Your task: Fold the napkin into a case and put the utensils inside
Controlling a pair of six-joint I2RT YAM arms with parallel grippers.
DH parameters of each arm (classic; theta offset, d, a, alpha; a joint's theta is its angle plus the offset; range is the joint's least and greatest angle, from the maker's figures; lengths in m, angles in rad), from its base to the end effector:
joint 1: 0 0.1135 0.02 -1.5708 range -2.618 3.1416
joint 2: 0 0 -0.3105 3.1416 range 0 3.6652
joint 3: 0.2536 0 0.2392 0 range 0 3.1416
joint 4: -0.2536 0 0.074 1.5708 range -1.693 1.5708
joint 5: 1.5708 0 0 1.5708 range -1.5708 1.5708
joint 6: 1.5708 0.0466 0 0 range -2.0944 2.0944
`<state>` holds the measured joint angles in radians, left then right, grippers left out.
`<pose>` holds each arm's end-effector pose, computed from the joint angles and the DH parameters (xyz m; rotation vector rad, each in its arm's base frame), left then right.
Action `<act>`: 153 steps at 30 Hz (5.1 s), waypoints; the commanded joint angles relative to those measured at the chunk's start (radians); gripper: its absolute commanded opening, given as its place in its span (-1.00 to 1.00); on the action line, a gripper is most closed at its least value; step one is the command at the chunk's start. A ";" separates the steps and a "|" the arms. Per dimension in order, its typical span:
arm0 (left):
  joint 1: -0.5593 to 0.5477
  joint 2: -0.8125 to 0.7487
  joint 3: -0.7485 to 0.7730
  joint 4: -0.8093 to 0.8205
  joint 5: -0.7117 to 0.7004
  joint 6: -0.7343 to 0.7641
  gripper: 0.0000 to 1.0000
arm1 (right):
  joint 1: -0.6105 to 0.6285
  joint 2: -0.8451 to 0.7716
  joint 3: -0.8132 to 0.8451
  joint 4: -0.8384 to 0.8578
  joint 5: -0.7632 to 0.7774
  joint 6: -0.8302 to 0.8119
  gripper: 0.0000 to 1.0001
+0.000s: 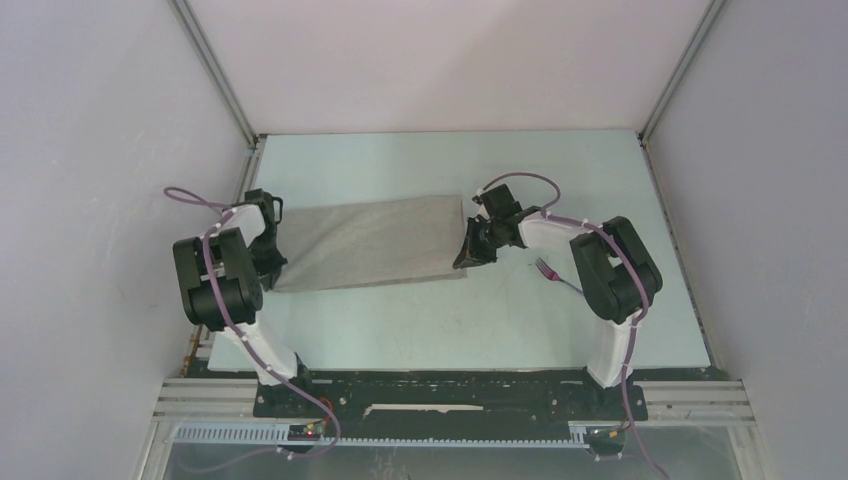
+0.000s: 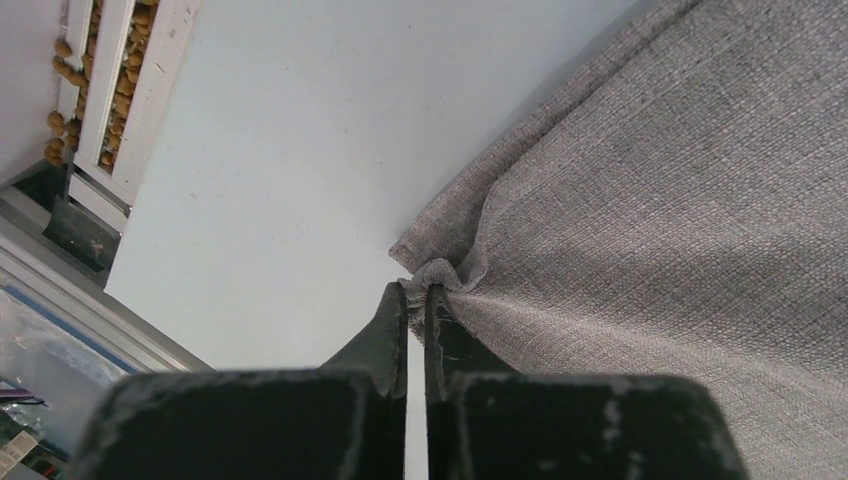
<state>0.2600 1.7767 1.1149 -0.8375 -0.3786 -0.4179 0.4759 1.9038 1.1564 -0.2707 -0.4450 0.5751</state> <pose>0.2965 0.0967 0.2055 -1.0133 2.8125 0.5625 0.3402 0.1979 0.1948 -0.0397 2.7415 0.9248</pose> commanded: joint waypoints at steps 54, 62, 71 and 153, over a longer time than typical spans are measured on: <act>-0.002 0.052 0.082 -0.020 -0.090 -0.018 -0.96 | 0.004 0.050 0.017 -0.041 0.047 0.035 -1.00; -0.001 0.055 0.086 -0.020 -0.086 -0.014 -0.92 | 0.006 0.051 0.017 -0.039 0.042 0.032 -0.96; -0.001 0.058 0.107 -0.024 -0.096 -0.031 -1.00 | 0.009 0.050 0.018 -0.033 0.033 0.025 -0.95; 0.062 -0.050 0.173 0.301 0.676 -0.170 0.56 | 0.010 -0.074 -0.060 0.274 -0.272 0.110 0.42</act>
<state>0.2779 1.6558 1.2488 -0.7010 0.1371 -0.4911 0.4957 1.6779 1.0874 -0.2817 -0.4438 0.5442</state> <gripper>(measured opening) 0.775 0.727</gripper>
